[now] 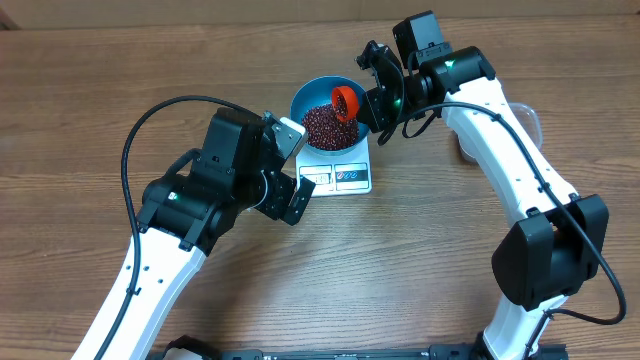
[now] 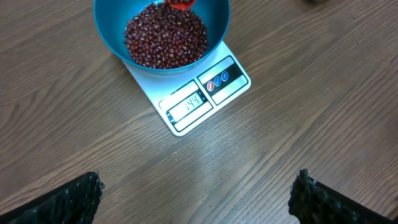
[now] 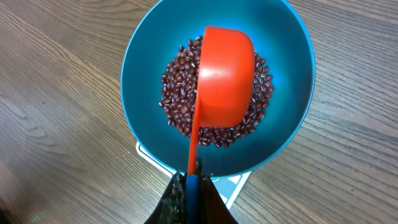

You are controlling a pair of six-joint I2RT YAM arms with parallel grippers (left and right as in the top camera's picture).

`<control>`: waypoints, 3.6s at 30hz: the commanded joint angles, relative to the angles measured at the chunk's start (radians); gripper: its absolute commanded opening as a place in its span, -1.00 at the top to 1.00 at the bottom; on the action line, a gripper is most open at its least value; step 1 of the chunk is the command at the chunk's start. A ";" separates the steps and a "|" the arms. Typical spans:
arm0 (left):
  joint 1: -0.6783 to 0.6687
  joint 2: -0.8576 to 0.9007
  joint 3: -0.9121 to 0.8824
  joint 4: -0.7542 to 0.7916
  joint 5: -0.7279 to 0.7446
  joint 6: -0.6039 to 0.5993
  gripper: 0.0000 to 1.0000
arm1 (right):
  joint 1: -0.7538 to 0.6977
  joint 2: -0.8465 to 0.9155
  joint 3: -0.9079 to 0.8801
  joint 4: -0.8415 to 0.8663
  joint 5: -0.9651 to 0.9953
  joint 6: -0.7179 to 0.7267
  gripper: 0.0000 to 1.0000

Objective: Scoop item into bowl and weigh 150g on scale

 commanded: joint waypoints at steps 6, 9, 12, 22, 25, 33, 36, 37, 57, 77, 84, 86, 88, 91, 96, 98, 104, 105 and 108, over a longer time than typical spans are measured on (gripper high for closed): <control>0.005 -0.002 -0.006 -0.002 0.015 0.019 -0.99 | 0.008 -0.010 0.027 0.002 0.007 0.004 0.93; 0.005 -0.002 -0.006 -0.002 0.015 0.019 -0.99 | 0.008 -0.010 0.027 -0.011 0.006 -0.001 0.93; 0.005 -0.002 -0.005 -0.002 0.015 0.019 -0.99 | 0.010 -0.010 0.027 -0.039 0.005 -0.050 0.93; 0.005 -0.002 -0.005 -0.002 0.015 0.019 -0.99 | 0.010 -0.010 0.027 -0.027 0.006 -0.042 0.93; 0.005 -0.002 -0.006 -0.002 0.015 0.019 -0.99 | 0.010 -0.010 0.027 -0.028 0.006 -0.040 0.93; 0.005 -0.002 -0.005 -0.002 0.015 0.019 -0.99 | 0.010 -0.010 0.027 -0.027 0.006 -0.038 0.93; 0.005 -0.002 -0.005 -0.002 0.015 0.019 -0.99 | 0.010 -0.010 0.027 -0.028 0.006 -0.038 0.93; 0.005 -0.002 -0.006 -0.002 0.015 0.019 -0.99 | 0.010 -0.010 0.027 -0.028 0.006 -0.037 0.93; 0.005 -0.002 -0.005 -0.002 0.015 0.019 -0.99 | 0.006 -0.010 0.027 -0.011 -0.007 -0.004 0.93; 0.005 -0.002 -0.006 -0.002 0.015 0.019 -0.99 | 0.006 -0.010 0.027 -0.012 -0.008 -0.004 0.93; 0.004 0.000 -0.005 -0.002 0.015 0.019 -0.99 | 0.006 -0.010 0.027 -0.012 -0.008 -0.004 0.93; 0.004 0.000 -0.006 -0.002 0.015 0.019 -0.99 | 0.006 -0.010 0.027 -0.017 -0.011 -0.005 0.93; 0.004 0.000 -0.006 -0.002 0.015 0.019 -0.99 | 0.008 -0.010 0.027 -0.035 -0.039 -0.061 0.93; 0.003 0.002 -0.005 -0.002 0.015 0.019 -0.99 | 0.009 -0.010 0.027 -0.038 -0.046 -0.093 0.93; 0.004 0.011 -0.005 -0.002 0.015 0.019 -0.99 | 0.009 -0.010 0.027 -0.033 -0.046 -0.087 0.93; 0.004 0.011 -0.005 -0.002 0.015 0.019 -1.00 | 0.009 -0.010 0.027 -0.033 -0.046 -0.087 0.93; 0.004 0.011 -0.005 -0.002 0.015 0.019 -0.99 | 0.009 -0.010 0.027 -0.028 -0.059 -0.032 0.93; 0.004 0.011 -0.006 -0.002 0.015 0.019 -0.99 | 0.009 -0.010 0.027 -0.039 -0.079 -0.087 0.93; 0.004 0.011 -0.005 -0.002 0.015 0.019 -0.99 | 0.011 -0.010 0.027 -0.045 -0.076 -0.132 0.93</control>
